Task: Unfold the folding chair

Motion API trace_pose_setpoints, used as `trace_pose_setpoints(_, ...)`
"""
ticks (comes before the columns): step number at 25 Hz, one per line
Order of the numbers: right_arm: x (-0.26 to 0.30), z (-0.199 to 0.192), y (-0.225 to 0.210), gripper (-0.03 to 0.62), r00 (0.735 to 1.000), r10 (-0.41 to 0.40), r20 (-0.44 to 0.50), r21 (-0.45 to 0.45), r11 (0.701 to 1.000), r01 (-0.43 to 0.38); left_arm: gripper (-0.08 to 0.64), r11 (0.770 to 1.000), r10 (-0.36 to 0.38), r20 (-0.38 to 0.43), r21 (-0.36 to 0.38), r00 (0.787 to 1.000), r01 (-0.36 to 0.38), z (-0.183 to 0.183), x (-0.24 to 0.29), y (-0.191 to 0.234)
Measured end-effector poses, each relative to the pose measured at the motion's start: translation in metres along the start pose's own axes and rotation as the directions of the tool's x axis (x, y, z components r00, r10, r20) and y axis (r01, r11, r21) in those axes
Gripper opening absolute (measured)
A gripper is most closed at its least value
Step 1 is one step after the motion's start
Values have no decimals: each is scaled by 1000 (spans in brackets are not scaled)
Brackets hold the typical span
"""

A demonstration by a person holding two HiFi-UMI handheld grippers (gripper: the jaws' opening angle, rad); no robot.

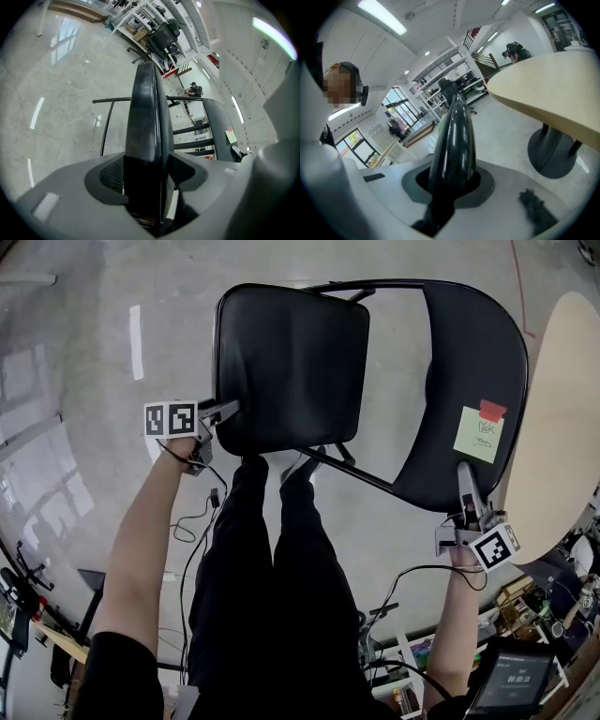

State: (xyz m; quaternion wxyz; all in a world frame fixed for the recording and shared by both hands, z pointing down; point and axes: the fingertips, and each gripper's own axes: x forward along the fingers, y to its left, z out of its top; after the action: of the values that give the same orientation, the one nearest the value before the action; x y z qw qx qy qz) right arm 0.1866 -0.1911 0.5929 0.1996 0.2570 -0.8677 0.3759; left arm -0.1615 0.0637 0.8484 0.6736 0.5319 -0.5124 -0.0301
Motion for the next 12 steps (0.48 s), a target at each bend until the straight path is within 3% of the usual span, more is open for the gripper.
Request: trace_pose_setpoints(12, 0, -1, -1, 58, 999, 45, 7, 12, 999, -45, 273, 1000, -24, 35, -6, 999, 24, 1, -4, 13)
